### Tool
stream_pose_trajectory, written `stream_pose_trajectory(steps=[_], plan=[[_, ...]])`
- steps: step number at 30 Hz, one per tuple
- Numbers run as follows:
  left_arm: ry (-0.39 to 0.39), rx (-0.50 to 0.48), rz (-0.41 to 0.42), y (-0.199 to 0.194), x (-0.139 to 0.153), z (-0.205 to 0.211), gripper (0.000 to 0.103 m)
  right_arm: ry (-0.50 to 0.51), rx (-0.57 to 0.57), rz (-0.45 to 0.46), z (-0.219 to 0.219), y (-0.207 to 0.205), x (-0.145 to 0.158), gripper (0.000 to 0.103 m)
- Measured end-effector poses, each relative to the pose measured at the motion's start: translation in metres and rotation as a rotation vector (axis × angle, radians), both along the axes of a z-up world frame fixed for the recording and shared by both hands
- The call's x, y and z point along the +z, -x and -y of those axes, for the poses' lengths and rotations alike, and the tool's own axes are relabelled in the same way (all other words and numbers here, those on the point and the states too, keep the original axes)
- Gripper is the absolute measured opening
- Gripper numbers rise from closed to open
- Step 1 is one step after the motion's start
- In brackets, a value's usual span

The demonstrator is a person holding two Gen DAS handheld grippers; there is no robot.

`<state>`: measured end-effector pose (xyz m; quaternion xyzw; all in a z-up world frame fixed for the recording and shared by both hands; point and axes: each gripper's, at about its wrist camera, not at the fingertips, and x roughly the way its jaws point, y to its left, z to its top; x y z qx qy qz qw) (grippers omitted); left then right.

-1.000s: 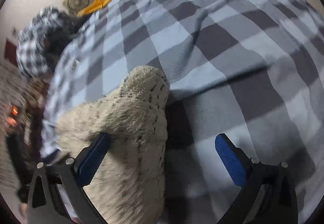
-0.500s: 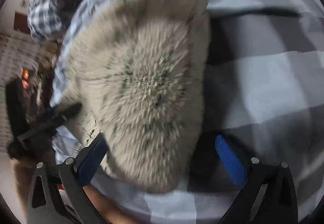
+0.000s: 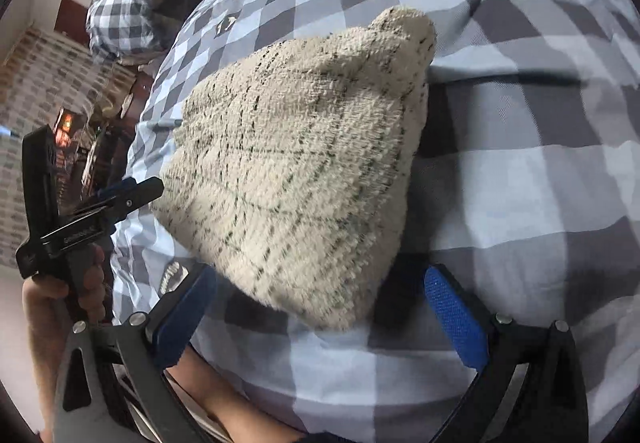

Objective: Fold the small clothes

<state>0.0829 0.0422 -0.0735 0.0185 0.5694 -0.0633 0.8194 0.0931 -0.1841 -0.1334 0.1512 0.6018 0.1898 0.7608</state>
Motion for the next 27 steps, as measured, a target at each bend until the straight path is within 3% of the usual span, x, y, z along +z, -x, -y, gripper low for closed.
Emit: stream_pose_trajectory(steps=[5,8,10,16,19,23,24,27], plan=[[0.014,0.001,-0.04,-0.005,-0.013,-0.001,0.103,0.053,0.017,-0.004,0.018,-0.005,-0.01,0.102],[0.06,0.03,-0.097,-0.015,-0.031,-0.007,0.103,0.012,-0.019,-0.032,0.034,-0.013,-0.013,0.102],[0.133,0.064,-0.145,-0.022,-0.045,-0.016,0.103,-0.067,-0.03,-0.059,0.038,-0.019,-0.017,0.102],[0.451,0.211,-0.303,-0.039,-0.092,-0.044,0.103,-0.232,-0.059,-0.129,0.024,-0.049,-0.043,0.102],[0.52,0.24,-0.323,-0.041,-0.104,-0.05,0.103,-0.271,-0.071,-0.163,0.022,-0.057,-0.055,0.102],[0.531,0.235,-0.331,-0.041,-0.107,-0.048,0.103,-0.34,-0.071,-0.178,0.025,-0.06,-0.059,0.102],[0.529,0.234,-0.33,-0.041,-0.106,-0.048,0.098,-0.346,-0.072,-0.174,0.024,-0.062,-0.059,0.102],[0.583,0.217,-0.323,-0.042,-0.097,-0.046,0.062,-0.331,-0.082,-0.131,0.018,-0.067,-0.058,0.102]])
